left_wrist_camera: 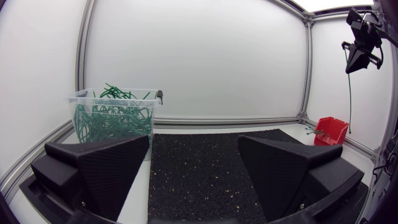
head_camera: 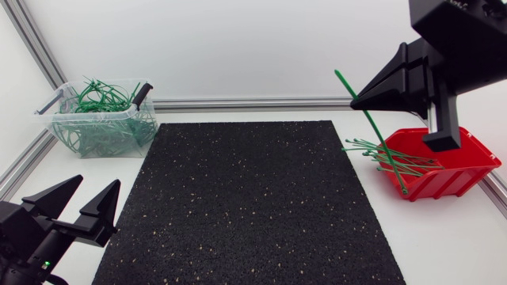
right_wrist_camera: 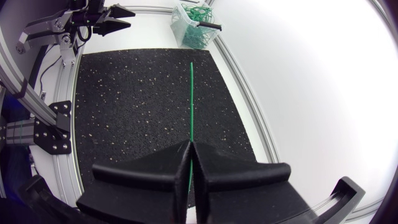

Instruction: Take a green cable tie from the red box, thread the tail through the head to close it, then place it in the transparent bin on the left.

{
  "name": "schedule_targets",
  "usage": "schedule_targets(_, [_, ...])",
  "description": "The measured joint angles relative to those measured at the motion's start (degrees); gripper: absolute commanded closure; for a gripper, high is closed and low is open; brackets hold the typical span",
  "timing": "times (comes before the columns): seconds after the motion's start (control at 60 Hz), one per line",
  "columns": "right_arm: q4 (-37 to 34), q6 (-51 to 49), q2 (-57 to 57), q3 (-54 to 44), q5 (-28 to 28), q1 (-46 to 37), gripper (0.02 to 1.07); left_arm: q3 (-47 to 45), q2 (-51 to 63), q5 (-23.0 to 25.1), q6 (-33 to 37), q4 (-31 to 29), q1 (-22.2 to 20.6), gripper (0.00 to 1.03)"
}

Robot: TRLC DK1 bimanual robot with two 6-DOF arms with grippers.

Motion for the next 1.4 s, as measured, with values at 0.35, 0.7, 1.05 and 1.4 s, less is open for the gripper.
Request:
schedule_targets(0.35, [5.14,14.97,-0.79,-4.87,1.31,12.76,1.01,0.00,0.00,-0.17,0.02,-0.07,0.00,0.03])
schedule_targets(0.7, [0.94,33.66,7.48,-2.75,-1.92,16.81,1.01,0.00,0.00,-0.17,0.00,-0.07,-0.02,0.03])
schedule_targets(1.05, [0.44,45.72,11.96,0.35,-15.63,13.57,1.01,0.00,0.00,-1.07,0.00,-0.22,-0.13,0.03])
schedule_targets(1.4, [7.69,55.32,13.20,0.33,-25.55,6.80,1.02,0.00,0.02,-1.25,0.00,-0.28,-0.37,0.03])
